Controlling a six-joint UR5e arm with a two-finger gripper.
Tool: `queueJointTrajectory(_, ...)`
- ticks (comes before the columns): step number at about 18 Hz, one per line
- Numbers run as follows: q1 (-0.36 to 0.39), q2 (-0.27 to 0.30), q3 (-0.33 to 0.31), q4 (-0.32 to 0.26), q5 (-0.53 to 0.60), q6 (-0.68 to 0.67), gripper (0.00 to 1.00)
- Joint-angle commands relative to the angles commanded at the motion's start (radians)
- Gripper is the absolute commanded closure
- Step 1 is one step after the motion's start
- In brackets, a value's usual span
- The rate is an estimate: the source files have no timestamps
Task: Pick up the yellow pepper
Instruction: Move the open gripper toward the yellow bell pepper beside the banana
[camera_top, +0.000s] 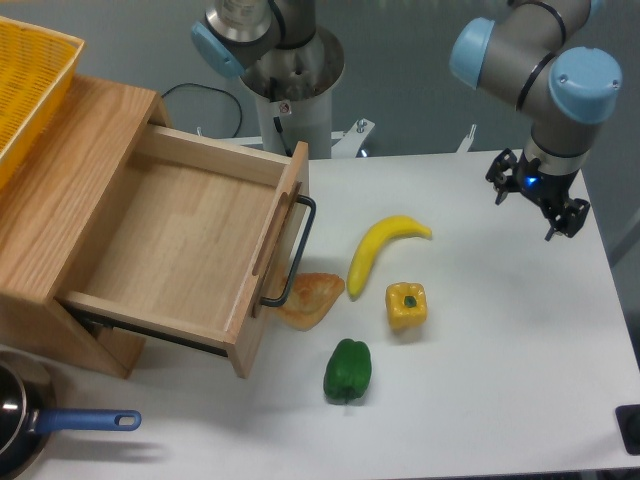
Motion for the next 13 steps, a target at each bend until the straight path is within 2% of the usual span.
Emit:
queueJointTrajectory(5,-0.002,-0.005,-0.002,0.000,-0.006,-0.006,0.00)
queueJointTrajectory(7,-0.009,-0.037,-0.005,0.000,-0.005,-0.015,0.00)
queueJointTrajectory(10,-0.012,-0.051,-0.023,0.002,-0.009,-0.136,0.00)
queueJointTrajectory(13,-0.012,-0.066,-0.009,0.003,-0.011,-0.204,0.00)
